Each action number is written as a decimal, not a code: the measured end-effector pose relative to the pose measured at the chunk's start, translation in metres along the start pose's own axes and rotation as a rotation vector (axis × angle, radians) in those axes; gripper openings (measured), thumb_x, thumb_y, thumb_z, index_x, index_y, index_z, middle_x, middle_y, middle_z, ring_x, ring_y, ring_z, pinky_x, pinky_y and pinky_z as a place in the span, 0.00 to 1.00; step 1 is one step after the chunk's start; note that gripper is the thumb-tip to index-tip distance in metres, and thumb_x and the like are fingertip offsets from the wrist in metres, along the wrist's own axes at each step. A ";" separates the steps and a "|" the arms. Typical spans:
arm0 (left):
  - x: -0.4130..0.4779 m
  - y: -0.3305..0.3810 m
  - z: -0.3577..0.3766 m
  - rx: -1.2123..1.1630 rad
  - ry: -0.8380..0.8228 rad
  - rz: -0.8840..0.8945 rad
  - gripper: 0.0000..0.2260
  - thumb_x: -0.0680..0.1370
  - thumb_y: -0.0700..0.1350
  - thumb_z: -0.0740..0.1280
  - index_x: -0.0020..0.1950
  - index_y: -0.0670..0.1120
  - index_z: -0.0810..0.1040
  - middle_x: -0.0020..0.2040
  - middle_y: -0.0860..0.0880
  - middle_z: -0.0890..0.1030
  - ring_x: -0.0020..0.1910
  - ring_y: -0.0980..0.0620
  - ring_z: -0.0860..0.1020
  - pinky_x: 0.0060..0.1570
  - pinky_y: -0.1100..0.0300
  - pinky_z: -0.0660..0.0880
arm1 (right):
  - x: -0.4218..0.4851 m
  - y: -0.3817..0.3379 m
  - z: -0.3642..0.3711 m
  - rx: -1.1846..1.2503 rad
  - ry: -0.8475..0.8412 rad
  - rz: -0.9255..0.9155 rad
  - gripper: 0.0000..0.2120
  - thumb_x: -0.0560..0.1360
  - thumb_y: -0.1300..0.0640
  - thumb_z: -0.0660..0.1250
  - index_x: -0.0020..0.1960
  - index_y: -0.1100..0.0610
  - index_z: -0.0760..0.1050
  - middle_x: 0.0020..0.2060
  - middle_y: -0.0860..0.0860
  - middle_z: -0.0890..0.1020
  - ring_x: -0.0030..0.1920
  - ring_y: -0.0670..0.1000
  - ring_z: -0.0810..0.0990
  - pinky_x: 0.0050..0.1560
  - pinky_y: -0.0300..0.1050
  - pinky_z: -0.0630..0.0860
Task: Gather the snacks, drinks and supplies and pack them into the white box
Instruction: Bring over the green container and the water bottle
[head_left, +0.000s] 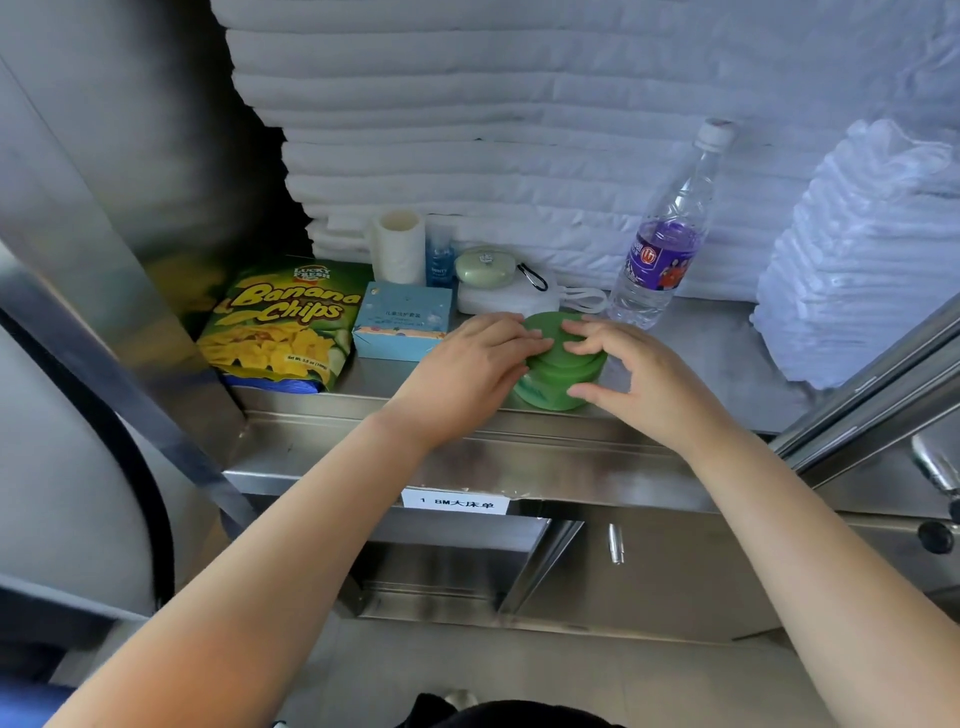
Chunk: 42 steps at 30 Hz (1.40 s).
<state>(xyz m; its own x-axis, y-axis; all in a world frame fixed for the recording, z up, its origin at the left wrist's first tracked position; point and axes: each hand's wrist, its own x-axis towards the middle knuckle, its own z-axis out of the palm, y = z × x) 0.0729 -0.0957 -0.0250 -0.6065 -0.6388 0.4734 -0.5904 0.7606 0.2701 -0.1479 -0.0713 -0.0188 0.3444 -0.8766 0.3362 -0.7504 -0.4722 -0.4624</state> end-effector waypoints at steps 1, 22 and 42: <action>-0.001 -0.001 -0.002 0.000 -0.011 0.004 0.15 0.77 0.38 0.65 0.63 0.42 0.77 0.56 0.45 0.79 0.62 0.43 0.73 0.62 0.51 0.69 | 0.000 0.001 -0.002 -0.020 0.006 0.006 0.18 0.69 0.57 0.75 0.57 0.56 0.77 0.64 0.44 0.74 0.65 0.45 0.72 0.66 0.38 0.65; -0.005 -0.034 -0.021 0.014 0.026 -0.146 0.15 0.75 0.41 0.69 0.61 0.45 0.79 0.50 0.44 0.78 0.52 0.45 0.75 0.47 0.46 0.75 | 0.035 -0.023 0.050 -0.162 0.138 0.010 0.25 0.72 0.56 0.72 0.65 0.62 0.70 0.61 0.56 0.73 0.56 0.56 0.77 0.49 0.47 0.74; -0.048 -0.001 0.014 0.245 0.011 -0.084 0.23 0.77 0.47 0.65 0.71 0.41 0.67 0.71 0.41 0.66 0.72 0.42 0.62 0.70 0.44 0.60 | -0.038 -0.005 0.052 -0.278 0.142 0.210 0.17 0.78 0.54 0.63 0.63 0.61 0.74 0.62 0.55 0.76 0.63 0.55 0.73 0.63 0.47 0.69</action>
<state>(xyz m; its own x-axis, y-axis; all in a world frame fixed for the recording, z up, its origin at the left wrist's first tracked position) 0.0946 -0.0674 -0.0600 -0.5445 -0.6964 0.4675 -0.7509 0.6531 0.0982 -0.1281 -0.0405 -0.0718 0.0995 -0.9210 0.3767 -0.9278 -0.2226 -0.2993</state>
